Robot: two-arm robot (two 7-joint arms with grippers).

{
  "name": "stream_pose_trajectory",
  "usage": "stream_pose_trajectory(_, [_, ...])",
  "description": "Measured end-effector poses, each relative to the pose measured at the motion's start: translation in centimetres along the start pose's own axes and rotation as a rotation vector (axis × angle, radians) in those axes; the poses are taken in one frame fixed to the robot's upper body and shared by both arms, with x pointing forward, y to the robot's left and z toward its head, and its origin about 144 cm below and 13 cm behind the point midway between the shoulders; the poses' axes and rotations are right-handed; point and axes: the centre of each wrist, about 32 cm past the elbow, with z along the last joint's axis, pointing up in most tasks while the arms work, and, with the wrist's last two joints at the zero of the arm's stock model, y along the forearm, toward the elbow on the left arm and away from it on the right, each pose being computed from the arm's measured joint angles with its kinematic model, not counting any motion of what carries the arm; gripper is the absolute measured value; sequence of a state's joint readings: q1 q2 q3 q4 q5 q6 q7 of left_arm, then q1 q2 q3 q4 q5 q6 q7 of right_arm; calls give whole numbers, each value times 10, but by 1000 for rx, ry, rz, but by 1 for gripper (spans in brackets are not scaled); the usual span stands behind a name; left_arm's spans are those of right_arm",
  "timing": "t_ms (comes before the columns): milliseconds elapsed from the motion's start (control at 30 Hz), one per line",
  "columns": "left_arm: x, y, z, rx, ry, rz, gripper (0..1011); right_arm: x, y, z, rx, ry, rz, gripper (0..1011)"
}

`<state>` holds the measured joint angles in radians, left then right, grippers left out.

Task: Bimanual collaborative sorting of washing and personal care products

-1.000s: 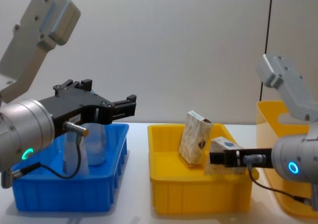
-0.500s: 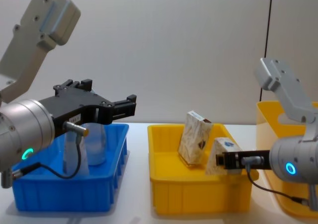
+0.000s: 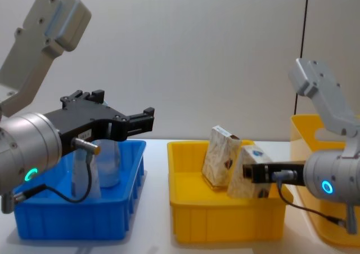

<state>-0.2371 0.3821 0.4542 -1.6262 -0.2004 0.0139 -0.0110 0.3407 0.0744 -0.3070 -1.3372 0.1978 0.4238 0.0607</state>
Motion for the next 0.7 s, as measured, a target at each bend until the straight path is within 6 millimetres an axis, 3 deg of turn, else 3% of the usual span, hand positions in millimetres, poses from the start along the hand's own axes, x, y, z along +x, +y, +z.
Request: stream_pose_trajectory(700, [0,0,0,0,0,0,1001,2,-6,2,274,-48,45,367])
